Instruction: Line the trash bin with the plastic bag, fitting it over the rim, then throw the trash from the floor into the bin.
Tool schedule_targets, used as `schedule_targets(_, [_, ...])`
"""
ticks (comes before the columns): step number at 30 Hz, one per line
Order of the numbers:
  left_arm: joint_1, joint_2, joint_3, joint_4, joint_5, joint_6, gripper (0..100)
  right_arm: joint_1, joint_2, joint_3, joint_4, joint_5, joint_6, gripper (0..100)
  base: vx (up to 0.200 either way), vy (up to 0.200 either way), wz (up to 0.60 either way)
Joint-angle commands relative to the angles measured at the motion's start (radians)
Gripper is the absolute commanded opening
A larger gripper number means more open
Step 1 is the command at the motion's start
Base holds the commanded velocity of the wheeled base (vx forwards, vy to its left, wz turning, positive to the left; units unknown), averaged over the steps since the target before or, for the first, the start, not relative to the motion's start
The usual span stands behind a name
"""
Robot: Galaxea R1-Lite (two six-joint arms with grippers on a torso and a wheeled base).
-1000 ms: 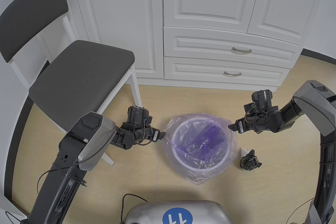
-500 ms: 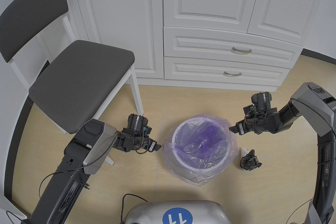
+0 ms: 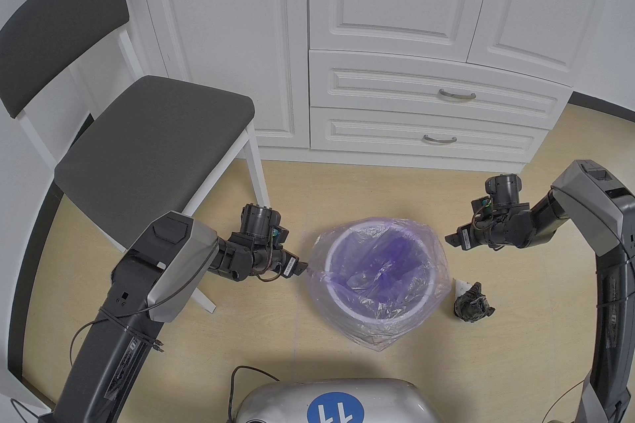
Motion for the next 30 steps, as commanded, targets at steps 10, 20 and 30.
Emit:
schedule_targets(10, [-0.012, -0.082, 0.149, -0.120, 0.023, 0.001, 100, 0.057, 0.202, -0.193, 0.141, -0.006, 0.005, 100, 0.000, 0.000, 0.00])
schedule_targets(20, [-0.014, -0.103, 0.201, -0.134, 0.023, 0.004, 100, 0.063, 0.276, -0.328, 0.274, -0.004, 0.039, 100, 0.000, 0.000, 0.00])
schedule_targets(30, [-0.018, -0.178, 0.310, -0.184, 0.024, -0.002, 100, 0.060, 0.233, -0.315, 0.290, -0.015, 0.063, 100, 0.000, 0.000, 0.00])
